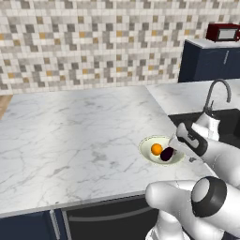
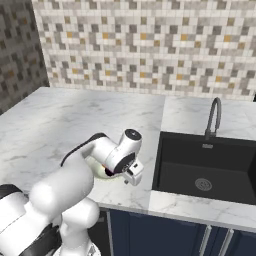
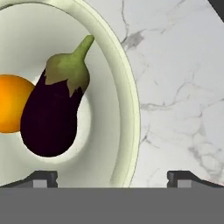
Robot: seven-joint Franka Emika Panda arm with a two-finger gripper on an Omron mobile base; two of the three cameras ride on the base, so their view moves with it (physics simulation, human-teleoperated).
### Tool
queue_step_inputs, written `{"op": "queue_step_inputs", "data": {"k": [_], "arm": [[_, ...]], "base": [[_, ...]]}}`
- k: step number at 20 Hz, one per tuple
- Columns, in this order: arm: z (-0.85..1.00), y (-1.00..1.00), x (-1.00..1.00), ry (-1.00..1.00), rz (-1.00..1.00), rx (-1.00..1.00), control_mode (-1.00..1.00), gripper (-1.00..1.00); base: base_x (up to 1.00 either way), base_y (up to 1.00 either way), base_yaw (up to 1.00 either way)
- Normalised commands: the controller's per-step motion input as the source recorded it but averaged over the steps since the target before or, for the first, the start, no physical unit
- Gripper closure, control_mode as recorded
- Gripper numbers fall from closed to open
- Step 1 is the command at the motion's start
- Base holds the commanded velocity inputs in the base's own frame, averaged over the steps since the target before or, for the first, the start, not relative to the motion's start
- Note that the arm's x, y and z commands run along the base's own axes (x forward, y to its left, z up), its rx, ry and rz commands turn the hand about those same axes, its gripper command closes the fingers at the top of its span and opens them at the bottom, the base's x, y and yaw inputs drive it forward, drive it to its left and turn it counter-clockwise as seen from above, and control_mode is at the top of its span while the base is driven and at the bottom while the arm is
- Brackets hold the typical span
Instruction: Dump the orange and eggplant from the bowl so the bowl can be washed. Place the bowl in the sink after clearing the leftovers.
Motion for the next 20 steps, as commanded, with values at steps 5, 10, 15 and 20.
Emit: {"op": "queue_step_inputs", "data": {"k": [5,10,15,20], "arm": [[-0.48,0.02,0.1,0.0,0.0,0.01,-1.0,-1.0],[-0.13,0.0,0.01,0.0,0.0,0.0,-1.0,1.0],[0.0,0.0,0.0,0.0,0.0,0.0,-1.0,1.0],[0.74,0.0,-0.04,-0.14,-0.03,0.01,-1.0,1.0]], "base": [[0.0,0.0,0.0],[0.0,0.0,0.0],[0.0,0.0,0.0],[0.0,0.0,0.0]]}}
